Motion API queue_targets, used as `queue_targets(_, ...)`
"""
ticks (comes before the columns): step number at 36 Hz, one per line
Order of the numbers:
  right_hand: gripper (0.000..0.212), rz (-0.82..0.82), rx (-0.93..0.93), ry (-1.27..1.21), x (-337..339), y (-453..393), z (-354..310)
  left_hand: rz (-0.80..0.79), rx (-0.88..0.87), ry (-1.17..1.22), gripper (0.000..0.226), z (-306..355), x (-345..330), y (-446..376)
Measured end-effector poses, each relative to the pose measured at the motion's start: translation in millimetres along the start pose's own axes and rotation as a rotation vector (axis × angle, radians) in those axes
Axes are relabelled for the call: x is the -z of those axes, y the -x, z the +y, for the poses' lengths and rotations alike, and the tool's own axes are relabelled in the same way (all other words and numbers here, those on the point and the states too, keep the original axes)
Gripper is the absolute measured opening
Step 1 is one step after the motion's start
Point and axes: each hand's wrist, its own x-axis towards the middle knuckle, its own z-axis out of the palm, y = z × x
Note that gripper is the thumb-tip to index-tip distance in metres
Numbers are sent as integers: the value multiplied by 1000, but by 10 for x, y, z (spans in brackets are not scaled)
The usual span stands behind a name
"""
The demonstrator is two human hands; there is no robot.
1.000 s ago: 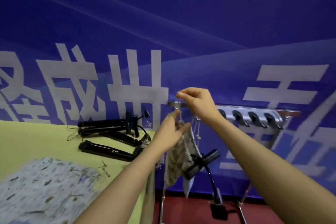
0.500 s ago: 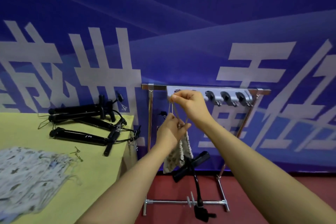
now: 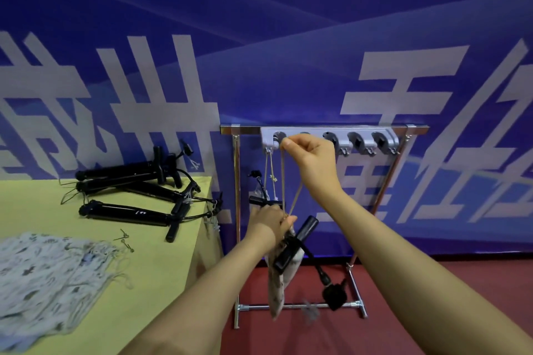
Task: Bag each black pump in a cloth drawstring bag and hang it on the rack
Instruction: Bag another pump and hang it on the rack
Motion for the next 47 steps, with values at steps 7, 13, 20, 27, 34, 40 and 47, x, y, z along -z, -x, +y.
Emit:
queue_targets(7, 15, -89, -101, 83, 21, 45, 199, -25, 33, 216, 48, -40, -118, -72)
queue_targets(13, 17, -101, -238, 135, 95, 87, 412, -15, -8, 600, 32, -126, -46, -201)
queue_targets(20, 21, 1, -371, 264, 100, 88, 795, -55, 5, 660, 31, -182, -57, -411)
queue_targets(27, 20, 31, -421, 368, 248, -140, 1111, -79, 4, 682, 21, -104, -115, -731)
queue_targets(34, 18, -134, -439, 437, 373, -516, 1434, -13, 52, 745, 32, 19, -119, -1152)
queue_targets(40, 23, -239, -437, 425, 463, -784, 1729, 117, 100, 796, 18, 19, -88, -1428)
queue_targets(47, 14, -259, -291, 366, 379, -1115, 1910, 343, 128, 825, 22, 39, 52, -1654)
